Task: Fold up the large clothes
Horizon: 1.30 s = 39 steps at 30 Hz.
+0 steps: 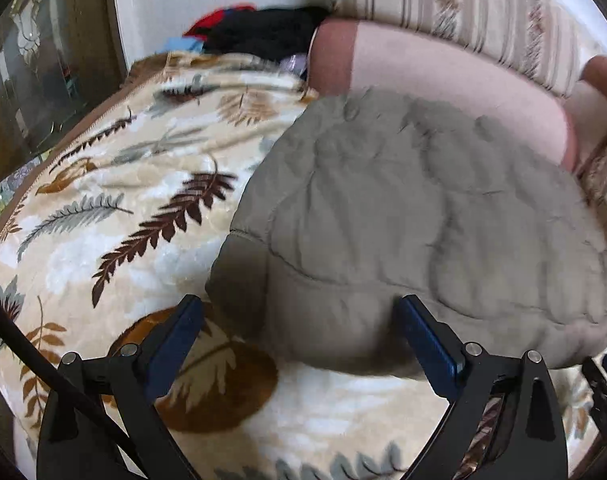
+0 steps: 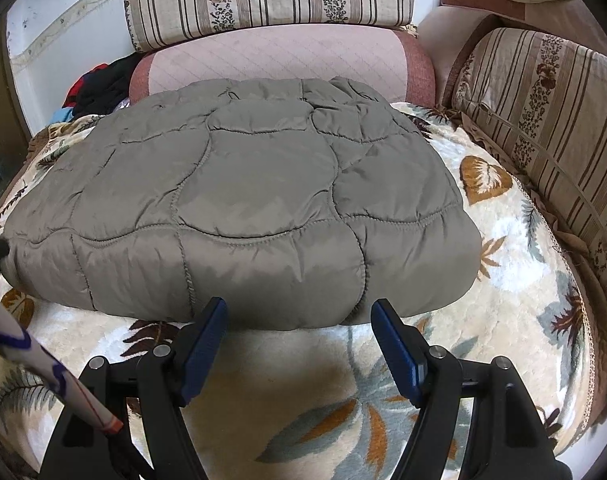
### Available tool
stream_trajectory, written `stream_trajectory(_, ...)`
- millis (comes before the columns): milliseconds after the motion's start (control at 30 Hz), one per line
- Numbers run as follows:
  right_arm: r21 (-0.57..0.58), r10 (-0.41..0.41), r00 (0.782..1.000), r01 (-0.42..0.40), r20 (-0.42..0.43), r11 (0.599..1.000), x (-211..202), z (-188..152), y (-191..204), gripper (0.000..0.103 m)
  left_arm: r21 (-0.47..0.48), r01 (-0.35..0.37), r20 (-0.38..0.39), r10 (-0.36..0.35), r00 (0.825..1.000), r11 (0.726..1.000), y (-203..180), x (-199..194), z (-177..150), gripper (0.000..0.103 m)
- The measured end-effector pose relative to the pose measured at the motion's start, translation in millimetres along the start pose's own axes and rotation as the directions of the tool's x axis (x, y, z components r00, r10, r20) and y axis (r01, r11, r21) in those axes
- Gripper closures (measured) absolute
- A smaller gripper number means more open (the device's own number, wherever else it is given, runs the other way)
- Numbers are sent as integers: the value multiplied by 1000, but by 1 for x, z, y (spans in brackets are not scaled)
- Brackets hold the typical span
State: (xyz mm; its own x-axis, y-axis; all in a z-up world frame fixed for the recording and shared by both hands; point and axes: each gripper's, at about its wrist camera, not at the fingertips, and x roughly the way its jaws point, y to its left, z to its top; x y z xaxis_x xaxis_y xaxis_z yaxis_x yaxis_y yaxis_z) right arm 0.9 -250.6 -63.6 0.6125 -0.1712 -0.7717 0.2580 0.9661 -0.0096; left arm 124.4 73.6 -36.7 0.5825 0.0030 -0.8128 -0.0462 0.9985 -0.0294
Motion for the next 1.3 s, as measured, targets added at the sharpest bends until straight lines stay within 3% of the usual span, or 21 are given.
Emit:
stream_trajectory(100,2,-3,1000,3,-5,1000,0,0,-2,25,-24,27,-6,-28,1000,999,6,2,2,6)
stream_trajectory(200,-4,-9,1000,9,6,1000,-4,1,-4,25,8,-21,67,21,998,1000,3,-18,-3,6)
stream_trajectory(333,0,-6,1000,6,10,1000,-10,1,-5,24,49,-100,215,87,973,994,-4,-64,-9,6)
stream_trajectory(433,-4,-1,1000,1,21,1000,-19,-1,-3,24,40,-110,280,95,955,993,-4,-95,-11,6)
stream_trajectory(533,-14,-5,999,6,34,1000,-29,-2,-1,24,27,-49,322,38,946,998,1,-125,-13,5)
stream_trajectory(667,-18,-14,997,16,82,1000,-54,-2,-4,24,28,46,313,-53,948,999,0,-151,-17,3)
stream_trajectory(767,-8,-19,993,20,116,1000,-71,-8,-11,20,48,113,322,-123,939,992,-7,-170,-26,3)
stream_trajectory(933,1,-27,994,27,107,1000,-83,-23,-23,20,84,158,426,-179,887,984,-18,-203,-51,2)
stream_trajectory(1033,13,-22,995,21,99,1000,-88,-32,-29,19,119,224,414,-254,874,967,-25,-210,-60,1)
stream_trajectory(1100,21,-18,996,16,93,1000,-89,-37,-31,19,145,271,376,-306,875,952,-32,-208,-65,1)
stream_trajectory(1300,15,3,997,-4,71,1000,-90,-50,-27,19,182,317,221,-353,909,931,-60,-182,-84,1)
